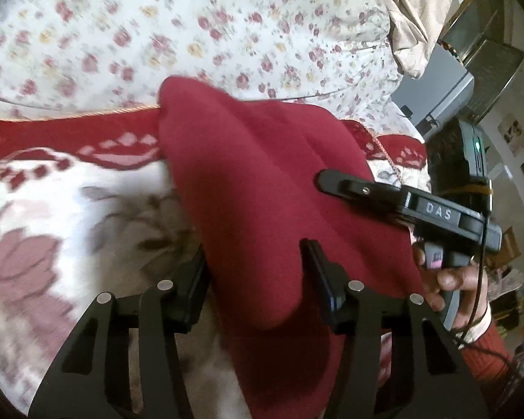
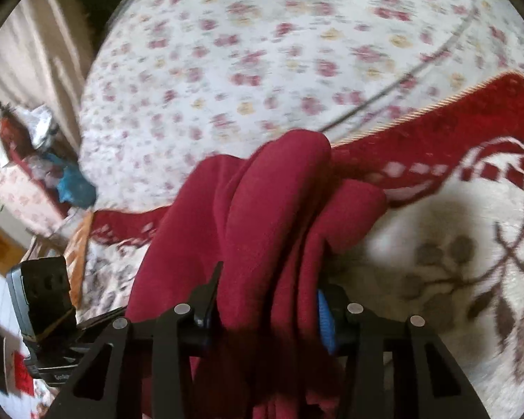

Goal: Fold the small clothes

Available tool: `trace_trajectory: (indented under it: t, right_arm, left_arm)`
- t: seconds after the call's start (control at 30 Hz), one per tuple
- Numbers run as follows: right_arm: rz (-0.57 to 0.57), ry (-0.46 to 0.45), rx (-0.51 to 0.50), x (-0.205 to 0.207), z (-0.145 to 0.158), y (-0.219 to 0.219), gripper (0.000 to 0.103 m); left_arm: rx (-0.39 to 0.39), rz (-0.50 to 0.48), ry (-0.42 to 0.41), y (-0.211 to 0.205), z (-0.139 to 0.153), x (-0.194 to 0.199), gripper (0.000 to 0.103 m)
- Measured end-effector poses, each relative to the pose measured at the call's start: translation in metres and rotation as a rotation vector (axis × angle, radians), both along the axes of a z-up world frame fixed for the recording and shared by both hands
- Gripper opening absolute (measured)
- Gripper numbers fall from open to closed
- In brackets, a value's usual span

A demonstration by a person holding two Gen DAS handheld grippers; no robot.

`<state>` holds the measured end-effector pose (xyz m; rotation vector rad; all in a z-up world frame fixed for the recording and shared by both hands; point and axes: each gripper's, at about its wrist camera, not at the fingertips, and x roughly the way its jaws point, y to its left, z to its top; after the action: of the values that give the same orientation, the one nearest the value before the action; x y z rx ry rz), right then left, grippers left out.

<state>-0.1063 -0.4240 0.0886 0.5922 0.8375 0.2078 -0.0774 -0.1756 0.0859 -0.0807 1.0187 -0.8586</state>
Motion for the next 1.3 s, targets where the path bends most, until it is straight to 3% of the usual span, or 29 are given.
trace_trajectory:
  t: [0.23, 0.37, 0.57, 0.7, 0.83, 0.97, 1.1, 1.3]
  right_arm:
    - [0.104, 0.035, 0.008, 0.024, -0.014, 0.067, 0.045]
    - [0.064, 0.072, -0.122, 0.022, -0.028, 0.073, 0.065]
    - [0.049, -0.028, -0.257, 0.004, 0.015, 0.068, 0.067]
    - [0.13, -0.084, -0.327, 0.014, 0.037, 0.093, 0.058]
    - [0.198, -0.031, -0.394, 0.039, 0.016, 0.119, 0.048]
    - [0.158, 0.054, -0.426, 0.057, -0.008, 0.108, 0.038]
    - [0.141, 0.066, -0.397, 0.063, -0.019, 0.097, 0.038]
    - [0.142, 0.062, -0.422, 0.046, 0.002, 0.102, 0.039]
  left_arm:
    - [0.105, 0.137, -0.021, 0.053, 0.003, -0.002, 0.053]
    - [0.122, 0.194, -0.003, 0.067, -0.011, 0.005, 0.053]
    - [0.11, 0.227, -0.01, 0.066, -0.02, 0.007, 0.059]
    - [0.13, 0.227, -0.038, 0.062, -0.019, 0.006, 0.06]
    - [0.158, 0.227, -0.07, 0.058, -0.02, 0.005, 0.063]
    - [0.173, 0.211, -0.085, 0.055, -0.022, 0.007, 0.064]
    - [0.185, 0.204, -0.097, 0.052, -0.022, 0.008, 0.064]
    - [0.202, 0.21, -0.122, 0.053, -0.022, 0.004, 0.064]
